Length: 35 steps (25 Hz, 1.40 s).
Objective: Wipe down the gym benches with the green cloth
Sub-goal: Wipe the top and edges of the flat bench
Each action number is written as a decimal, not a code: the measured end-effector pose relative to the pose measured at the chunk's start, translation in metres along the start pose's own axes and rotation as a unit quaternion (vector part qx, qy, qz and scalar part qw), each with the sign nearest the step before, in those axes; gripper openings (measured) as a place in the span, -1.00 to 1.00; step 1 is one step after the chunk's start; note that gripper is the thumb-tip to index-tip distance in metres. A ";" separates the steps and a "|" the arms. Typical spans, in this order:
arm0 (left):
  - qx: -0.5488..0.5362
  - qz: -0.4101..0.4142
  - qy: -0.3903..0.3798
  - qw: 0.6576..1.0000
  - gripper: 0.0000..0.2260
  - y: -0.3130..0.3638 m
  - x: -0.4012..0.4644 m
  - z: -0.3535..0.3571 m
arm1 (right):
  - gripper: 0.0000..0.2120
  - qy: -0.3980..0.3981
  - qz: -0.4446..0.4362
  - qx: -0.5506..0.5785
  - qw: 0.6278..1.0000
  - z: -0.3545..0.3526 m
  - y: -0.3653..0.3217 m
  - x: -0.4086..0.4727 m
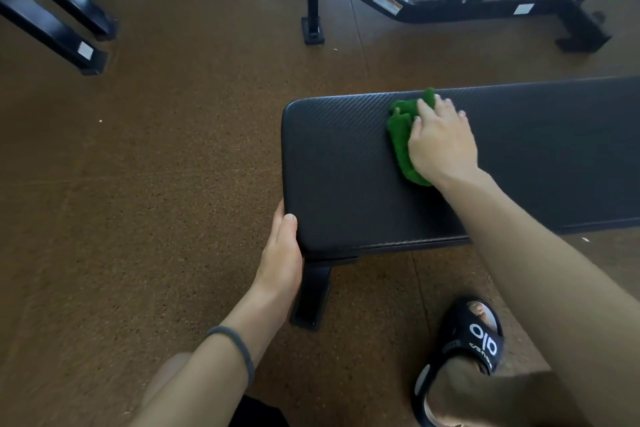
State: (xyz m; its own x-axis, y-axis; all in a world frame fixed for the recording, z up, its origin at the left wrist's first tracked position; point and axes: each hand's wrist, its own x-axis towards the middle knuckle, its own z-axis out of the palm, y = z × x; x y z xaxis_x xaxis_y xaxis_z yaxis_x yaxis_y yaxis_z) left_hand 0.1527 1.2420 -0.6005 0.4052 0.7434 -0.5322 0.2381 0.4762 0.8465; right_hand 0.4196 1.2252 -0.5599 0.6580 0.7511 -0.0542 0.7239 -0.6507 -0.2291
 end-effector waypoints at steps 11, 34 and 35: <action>-0.054 -0.004 0.002 0.999 -0.60 0.005 -0.002 0.001 | -0.48 -0.045 -0.224 0.060 0.972 0.028 -0.130 -0.077; -0.013 0.004 -0.021 1.000 -0.58 0.009 -0.010 -0.001 | -0.47 -0.013 0.072 0.043 0.996 -0.003 0.031 -0.005; -0.014 0.006 -0.026 1.000 -0.58 0.009 -0.011 0.000 | -0.47 -0.006 0.081 0.037 0.996 0.001 0.018 -0.001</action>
State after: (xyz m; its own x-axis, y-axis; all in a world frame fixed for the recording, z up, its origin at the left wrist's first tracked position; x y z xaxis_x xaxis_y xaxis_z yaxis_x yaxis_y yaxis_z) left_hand 0.1506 1.2384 -0.5870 0.4528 0.7249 -0.5192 0.2088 0.4799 0.8521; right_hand 0.4323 1.2127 -0.5646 0.7626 0.6378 -0.1076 0.5905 -0.7544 -0.2867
